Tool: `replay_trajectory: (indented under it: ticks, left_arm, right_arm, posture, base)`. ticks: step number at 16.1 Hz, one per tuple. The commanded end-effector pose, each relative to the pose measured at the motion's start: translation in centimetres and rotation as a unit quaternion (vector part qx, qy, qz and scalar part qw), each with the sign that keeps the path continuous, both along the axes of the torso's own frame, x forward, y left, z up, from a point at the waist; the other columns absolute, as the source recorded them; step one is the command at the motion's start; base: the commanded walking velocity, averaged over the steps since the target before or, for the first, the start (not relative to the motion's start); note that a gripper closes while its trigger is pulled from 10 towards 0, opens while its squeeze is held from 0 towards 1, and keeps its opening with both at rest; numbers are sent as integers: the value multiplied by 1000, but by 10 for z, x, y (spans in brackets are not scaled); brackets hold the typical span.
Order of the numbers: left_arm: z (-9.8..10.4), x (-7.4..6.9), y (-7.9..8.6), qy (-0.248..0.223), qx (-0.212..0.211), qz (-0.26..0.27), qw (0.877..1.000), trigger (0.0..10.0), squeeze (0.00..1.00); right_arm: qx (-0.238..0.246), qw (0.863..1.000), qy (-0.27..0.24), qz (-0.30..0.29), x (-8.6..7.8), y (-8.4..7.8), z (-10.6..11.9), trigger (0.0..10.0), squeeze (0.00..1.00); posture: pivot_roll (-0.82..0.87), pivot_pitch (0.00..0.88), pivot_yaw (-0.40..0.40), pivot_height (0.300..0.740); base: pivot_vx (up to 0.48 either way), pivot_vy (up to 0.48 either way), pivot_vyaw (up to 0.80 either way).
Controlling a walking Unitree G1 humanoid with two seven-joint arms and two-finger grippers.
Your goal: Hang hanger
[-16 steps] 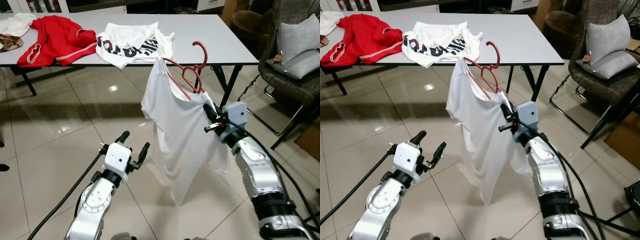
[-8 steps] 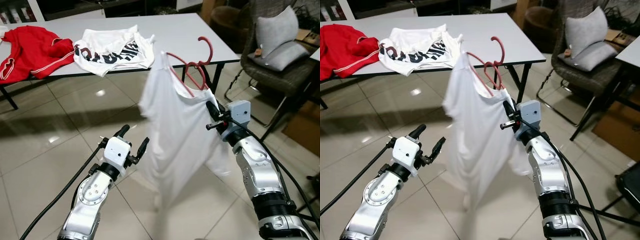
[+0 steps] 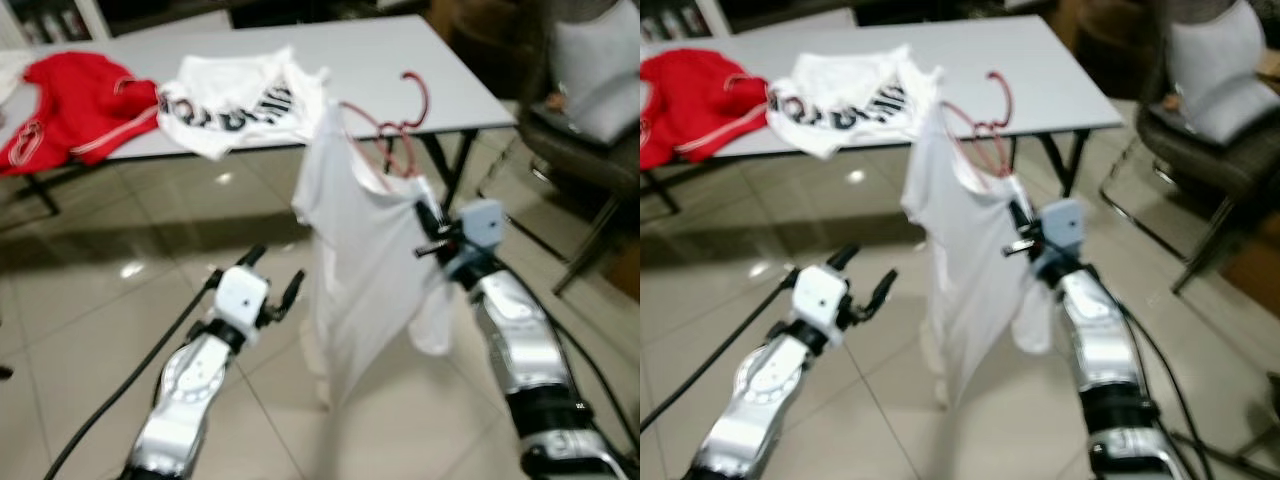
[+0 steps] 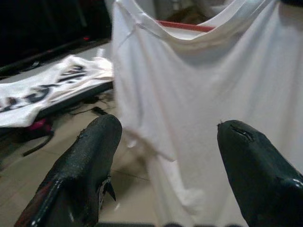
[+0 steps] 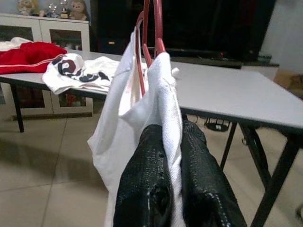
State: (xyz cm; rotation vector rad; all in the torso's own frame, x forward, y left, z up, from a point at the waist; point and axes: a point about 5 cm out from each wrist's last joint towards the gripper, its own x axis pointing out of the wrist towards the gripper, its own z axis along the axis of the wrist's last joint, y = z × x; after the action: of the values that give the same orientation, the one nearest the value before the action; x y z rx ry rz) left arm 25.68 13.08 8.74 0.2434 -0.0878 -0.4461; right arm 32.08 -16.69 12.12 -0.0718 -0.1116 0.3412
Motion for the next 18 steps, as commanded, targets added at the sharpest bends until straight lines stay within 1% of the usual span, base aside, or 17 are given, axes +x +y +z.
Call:
replay_trajectory:
  ticks: [1,7,11,16,17,18]
  left_arm:
    - [-3,-1,6,5,9,5,1000,10000,0]
    - [-5,-2,4,8,10,2,1000,10000,0]
    - [-5,0,4,7,12,0,1000,10000,0]
    - [-5,1,4,6,14,0,1000,10000,0]
    - [-5,1,4,6,14,1,1000,10000,0]
    - [-6,1,4,6,15,1,1000,10000,0]
  right_arm:
    - [10,999,-33,11,5,8,16,10000,0]
    - [13,999,-35,11,5,7,17,10000,0]
    - [16,999,-47,10,10,7,26,10000,0]
    - [16,998,-54,13,13,8,31,10000,0]
    - [15,998,-59,14,13,9,34,10000,0]
    - [18,997,-78,17,15,11,45,10000,0]
  posture:
    - [-2,0,41,736]
    - [-7,0,43,736]
    - [-7,0,43,736]
    - [-1,0,41,736]
    - [1,0,41,736]
    - [0,0,43,736]
  base:
    - [386,0,0]
    - [405,0,0]
    - [409,0,0]
    - [406,0,0]
    - [416,0,0]
    - [409,0,0]
